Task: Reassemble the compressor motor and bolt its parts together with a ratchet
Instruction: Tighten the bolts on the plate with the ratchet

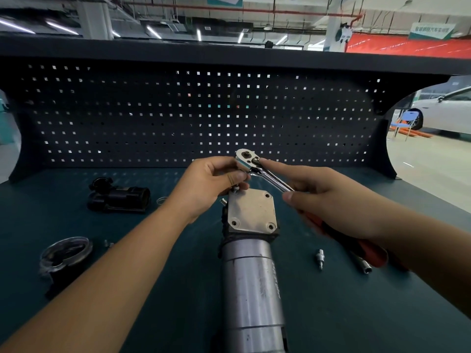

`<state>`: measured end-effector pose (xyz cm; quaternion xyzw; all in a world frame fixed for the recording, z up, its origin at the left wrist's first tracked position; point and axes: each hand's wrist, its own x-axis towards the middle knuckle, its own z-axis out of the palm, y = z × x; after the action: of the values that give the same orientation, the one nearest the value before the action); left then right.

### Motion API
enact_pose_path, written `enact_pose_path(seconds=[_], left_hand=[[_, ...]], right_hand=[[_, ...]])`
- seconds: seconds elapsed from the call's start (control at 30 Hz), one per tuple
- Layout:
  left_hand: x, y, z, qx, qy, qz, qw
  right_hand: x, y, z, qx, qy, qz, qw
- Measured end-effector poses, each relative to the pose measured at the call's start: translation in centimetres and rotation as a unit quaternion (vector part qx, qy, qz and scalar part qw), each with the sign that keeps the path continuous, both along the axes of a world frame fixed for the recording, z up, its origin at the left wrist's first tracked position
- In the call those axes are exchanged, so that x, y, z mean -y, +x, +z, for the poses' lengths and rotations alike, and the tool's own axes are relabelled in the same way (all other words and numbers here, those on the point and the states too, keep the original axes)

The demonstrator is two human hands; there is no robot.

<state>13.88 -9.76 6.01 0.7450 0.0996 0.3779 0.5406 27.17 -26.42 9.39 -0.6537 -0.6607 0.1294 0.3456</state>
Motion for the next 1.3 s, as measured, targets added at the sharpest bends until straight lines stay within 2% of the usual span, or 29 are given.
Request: enact_pose_path(seconds=[0.3,0.53,0.67,0.93,1.3], left_hand=[[0.0,-0.1,0.1,-0.004,0.006,0.009,1.0],[-0.4,-0.5,0.5,-0.059,0.008,-0.043,0.997],[-0.3,-0.5,0.6,-0.078,0.024,-0.053,0.995],[0.0,-0.4,0.4,-0.043,0.015,-0.061,0.997],[0.1,-0.6,0.5,-0.068,0.053,-0.051,0.995]], right_hand=[[0.0,-0.5,-0.1,0.01,-0.004,-0.015,1.0],[0.2,-1.2,-1.3,-0.06,-0.013,-0.058,0.996],[0.6,-2.0,-1.1,-0.071,-0.015,-0.082,0.994],[1.0,-2.2,-0.4,0.004,-0.015,-0.106,0.994],[0.8,-3.1,-1.3,0.024,-0.02,-0.139,0.99]])
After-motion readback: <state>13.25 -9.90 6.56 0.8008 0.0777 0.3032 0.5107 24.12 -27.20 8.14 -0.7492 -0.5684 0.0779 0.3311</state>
